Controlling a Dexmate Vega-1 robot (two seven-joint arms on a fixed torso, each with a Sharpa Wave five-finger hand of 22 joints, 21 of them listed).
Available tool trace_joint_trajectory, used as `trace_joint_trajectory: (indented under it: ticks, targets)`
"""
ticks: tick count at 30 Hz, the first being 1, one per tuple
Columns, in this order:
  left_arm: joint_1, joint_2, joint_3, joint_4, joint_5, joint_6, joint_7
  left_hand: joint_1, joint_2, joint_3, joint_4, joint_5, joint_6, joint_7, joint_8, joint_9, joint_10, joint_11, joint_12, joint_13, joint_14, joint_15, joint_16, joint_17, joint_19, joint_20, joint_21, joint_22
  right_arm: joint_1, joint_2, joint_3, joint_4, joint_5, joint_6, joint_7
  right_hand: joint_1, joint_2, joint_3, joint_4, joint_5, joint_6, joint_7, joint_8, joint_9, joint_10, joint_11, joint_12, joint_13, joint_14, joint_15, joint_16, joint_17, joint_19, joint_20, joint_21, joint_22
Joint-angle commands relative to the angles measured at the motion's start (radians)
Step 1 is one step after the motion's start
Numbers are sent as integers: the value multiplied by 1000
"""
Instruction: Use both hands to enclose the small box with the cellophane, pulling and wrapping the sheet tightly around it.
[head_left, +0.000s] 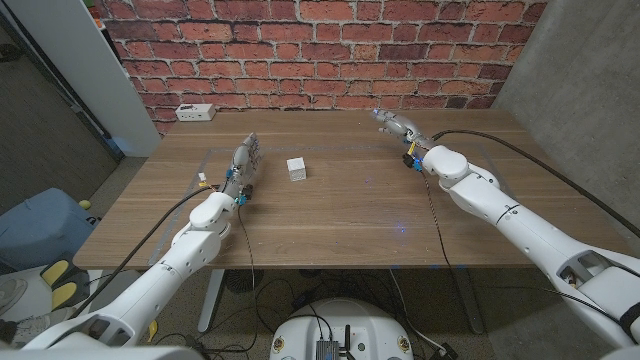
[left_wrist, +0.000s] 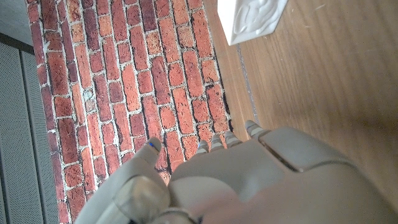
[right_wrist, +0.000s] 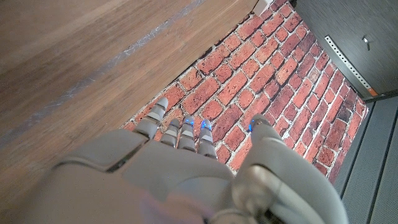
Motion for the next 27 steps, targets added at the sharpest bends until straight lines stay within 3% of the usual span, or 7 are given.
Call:
trace_joint_trajectory:
  ticks: [1, 11, 16, 27]
  targets:
    - [16, 0, -4, -7, -3, -8, 2, -1, 10, -2, -4, 5, -79, -2, 5, 3, -142, 9, 5, 1, -145, 9, 3, 2, -1, 10, -1, 5, 28, -25, -50, -82, -114, -100, 2, 14, -2, 3, -9, -3, 3, -8, -2, 3, 6, -2, 4, 3, 4, 1, 5, 4, 12, -2, 3, 2]
    - [32, 5, -8, -22, -4, -11, 8, -1, 10, -3, -5, 5, -76, -2, 4, 3, -141, 8, 5, 1, -144, 11, 3, 2, -1, 10, -2, 5, 42, -43, -87, -162, -198, -178, 12, 20, 2, 7, -13, -4, 8, -15, -1, 3, 11, -8, 4, 3, 10, -7, 6, 5, 15, -5, 3, 2]
    - [40, 9, -11, -27, -7, -12, 9, -1, 9, -4, -5, 5, -73, -2, 4, 4, -139, 10, 6, 1, -139, 17, 4, 3, 1, 16, -3, 5, 58, -46, -117, -205, -263, -245, 13, 27, 15, 15, -12, -3, 15, -28, 0, 4, 19, -24, 5, 3, 28, -20, 13, 7, 26, -11, 6, 2]
    - [52, 11, -19, -27, -18, -12, 8, -1, 8, -6, -6, 5, -55, -12, 7, 4, -134, 24, 6, 2, -127, 34, 7, 3, 11, 37, -2, 6, 107, -28, -178, -222, -358, -321, 51, 41, 25, 28, -13, -1, 30, -38, 3, 4, 35, -33, 8, 3, 46, -34, 18, 9, 44, -18, 11, 2]
